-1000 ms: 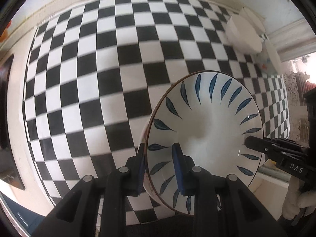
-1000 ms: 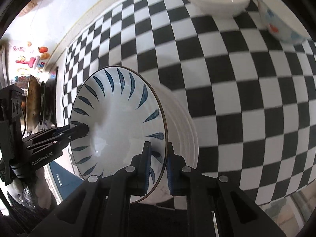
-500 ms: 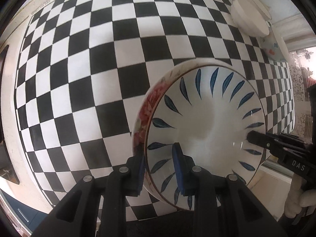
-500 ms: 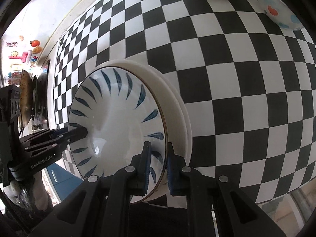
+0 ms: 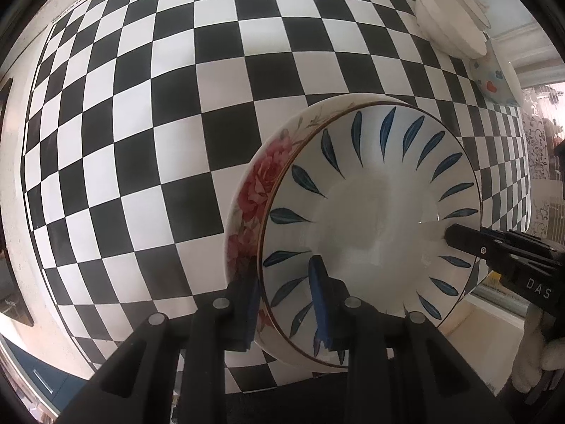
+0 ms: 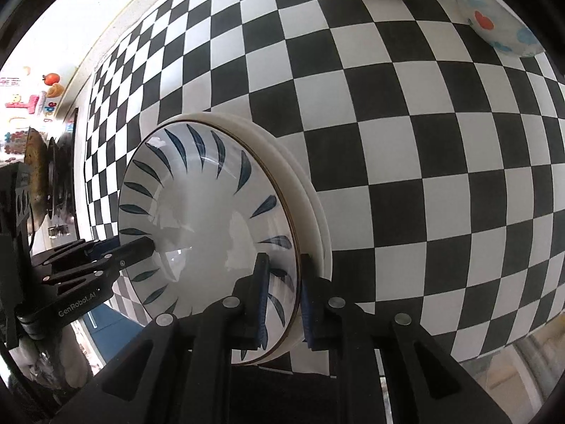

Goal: Organize plates and bowls

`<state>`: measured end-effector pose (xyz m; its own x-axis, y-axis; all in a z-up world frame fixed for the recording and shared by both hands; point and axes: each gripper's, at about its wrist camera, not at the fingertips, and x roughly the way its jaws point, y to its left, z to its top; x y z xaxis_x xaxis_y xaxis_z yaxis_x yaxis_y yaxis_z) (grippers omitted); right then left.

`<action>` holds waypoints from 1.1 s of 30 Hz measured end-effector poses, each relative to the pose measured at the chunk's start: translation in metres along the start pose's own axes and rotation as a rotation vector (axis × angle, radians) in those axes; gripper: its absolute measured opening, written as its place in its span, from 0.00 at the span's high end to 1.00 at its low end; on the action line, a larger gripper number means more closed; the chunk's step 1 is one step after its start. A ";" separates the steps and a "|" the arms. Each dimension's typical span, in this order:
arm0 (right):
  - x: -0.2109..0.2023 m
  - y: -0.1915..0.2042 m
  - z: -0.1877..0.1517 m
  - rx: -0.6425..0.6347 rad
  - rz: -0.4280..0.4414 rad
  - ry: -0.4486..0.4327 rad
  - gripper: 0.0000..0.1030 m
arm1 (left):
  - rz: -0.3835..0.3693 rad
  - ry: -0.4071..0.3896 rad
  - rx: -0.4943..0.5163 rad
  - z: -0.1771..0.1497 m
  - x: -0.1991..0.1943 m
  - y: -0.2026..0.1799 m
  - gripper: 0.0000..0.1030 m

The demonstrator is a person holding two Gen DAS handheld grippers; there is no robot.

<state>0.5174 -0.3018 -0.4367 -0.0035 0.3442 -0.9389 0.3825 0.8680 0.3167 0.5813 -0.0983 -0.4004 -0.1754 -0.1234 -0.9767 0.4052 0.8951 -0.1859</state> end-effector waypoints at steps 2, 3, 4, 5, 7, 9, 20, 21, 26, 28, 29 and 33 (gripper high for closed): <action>0.001 0.002 0.001 0.001 -0.008 0.014 0.81 | -0.001 0.004 -0.013 0.002 -0.001 0.002 0.76; 0.001 0.002 0.002 0.006 -0.011 0.024 0.81 | 0.001 0.005 -0.015 0.002 -0.001 0.002 0.76; 0.002 0.003 0.002 0.005 -0.010 0.032 0.80 | 0.006 0.003 -0.014 0.002 -0.001 0.002 0.76; 0.002 0.003 0.003 0.002 -0.010 0.038 0.79 | 0.011 0.002 -0.011 0.002 -0.001 0.001 0.76; 0.002 0.003 0.004 0.005 -0.009 0.048 0.76 | 0.024 0.002 -0.005 0.001 -0.001 -0.001 0.76; 0.001 0.005 0.003 0.005 -0.006 0.058 0.73 | 0.045 -0.017 0.005 0.000 -0.003 -0.004 0.76; -0.026 0.036 -0.003 -0.063 -0.022 0.019 0.22 | 0.060 -0.087 -0.016 -0.006 -0.026 -0.009 0.60; -0.032 0.041 -0.004 -0.075 -0.039 0.003 0.17 | 0.060 -0.102 -0.022 -0.007 -0.030 -0.009 0.42; -0.053 0.059 -0.010 -0.124 -0.127 -0.058 0.17 | 0.084 -0.177 -0.020 -0.008 -0.052 -0.019 0.19; -0.060 0.062 -0.012 -0.123 -0.150 -0.075 0.16 | 0.087 -0.194 -0.021 -0.008 -0.057 -0.020 0.16; -0.063 0.062 -0.013 -0.123 -0.159 -0.086 0.16 | 0.091 -0.207 -0.026 -0.009 -0.061 -0.020 0.16; -0.077 0.059 -0.014 -0.120 -0.197 -0.115 0.16 | 0.105 -0.237 -0.020 -0.012 -0.076 -0.019 0.16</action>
<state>0.5275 -0.2722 -0.3435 0.0411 0.1272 -0.9910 0.2725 0.9528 0.1336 0.5756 -0.1010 -0.3212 0.0831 -0.1242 -0.9888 0.3922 0.9162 -0.0822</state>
